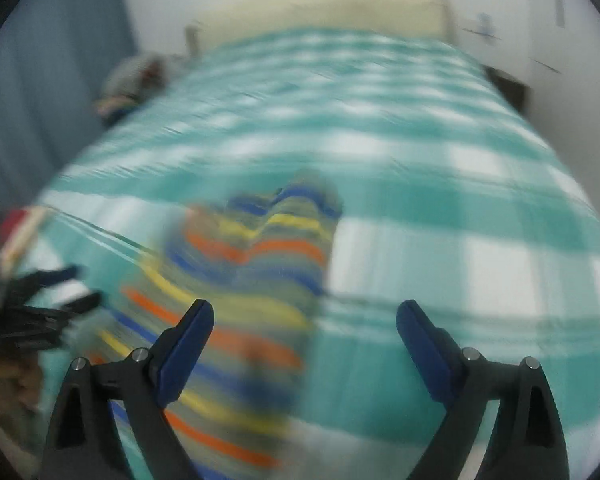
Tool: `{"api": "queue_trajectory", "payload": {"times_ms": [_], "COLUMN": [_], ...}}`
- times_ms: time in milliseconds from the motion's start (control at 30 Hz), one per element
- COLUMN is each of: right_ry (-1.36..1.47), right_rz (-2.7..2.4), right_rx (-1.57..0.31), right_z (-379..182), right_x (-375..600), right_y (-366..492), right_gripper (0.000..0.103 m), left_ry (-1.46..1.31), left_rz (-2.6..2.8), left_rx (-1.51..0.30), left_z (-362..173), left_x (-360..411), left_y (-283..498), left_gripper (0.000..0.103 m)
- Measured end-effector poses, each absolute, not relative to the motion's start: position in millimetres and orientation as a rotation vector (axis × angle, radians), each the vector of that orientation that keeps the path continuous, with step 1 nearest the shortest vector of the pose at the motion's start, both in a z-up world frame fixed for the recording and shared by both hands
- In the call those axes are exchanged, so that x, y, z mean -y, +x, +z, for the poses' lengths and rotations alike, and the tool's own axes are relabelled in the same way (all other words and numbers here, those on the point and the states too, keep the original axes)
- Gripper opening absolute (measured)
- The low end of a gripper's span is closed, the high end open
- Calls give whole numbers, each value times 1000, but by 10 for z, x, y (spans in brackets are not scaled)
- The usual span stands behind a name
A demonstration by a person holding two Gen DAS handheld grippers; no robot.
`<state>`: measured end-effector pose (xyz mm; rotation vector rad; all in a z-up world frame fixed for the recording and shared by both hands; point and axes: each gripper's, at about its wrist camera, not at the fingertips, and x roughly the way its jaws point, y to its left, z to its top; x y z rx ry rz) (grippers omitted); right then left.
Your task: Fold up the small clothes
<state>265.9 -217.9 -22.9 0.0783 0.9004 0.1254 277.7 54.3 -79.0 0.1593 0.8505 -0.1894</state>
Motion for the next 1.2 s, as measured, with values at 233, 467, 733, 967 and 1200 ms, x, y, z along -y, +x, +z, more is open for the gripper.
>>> {"api": "queue_trajectory", "payload": {"times_ms": [233,467,733,967,1200], "right_ry": [-38,-93,-123,-118,-112], "right_rz": [12,62,58,49,59], "right_rx": [-856,-731,-684,-672,-674], "right_z": [12,647,949,952,882], "right_x": [2325,1835,1554,1493,1428], "right_y": [2048,1360,976,925,920], "right_gripper": [95,99,100,100,100], "left_ry": [253,261,181,165,158], "left_rz": [-65,-81,-40,-8,-6], "left_rx": [-625,-508,-502,-497,-531], "left_z": [-40,413,524,498,308], "left_x": [-433,-289,-370,-406,-399], "left_y": [2094,1512,1240,1225,1298], "left_gripper": [102,103,103,103,103]}}
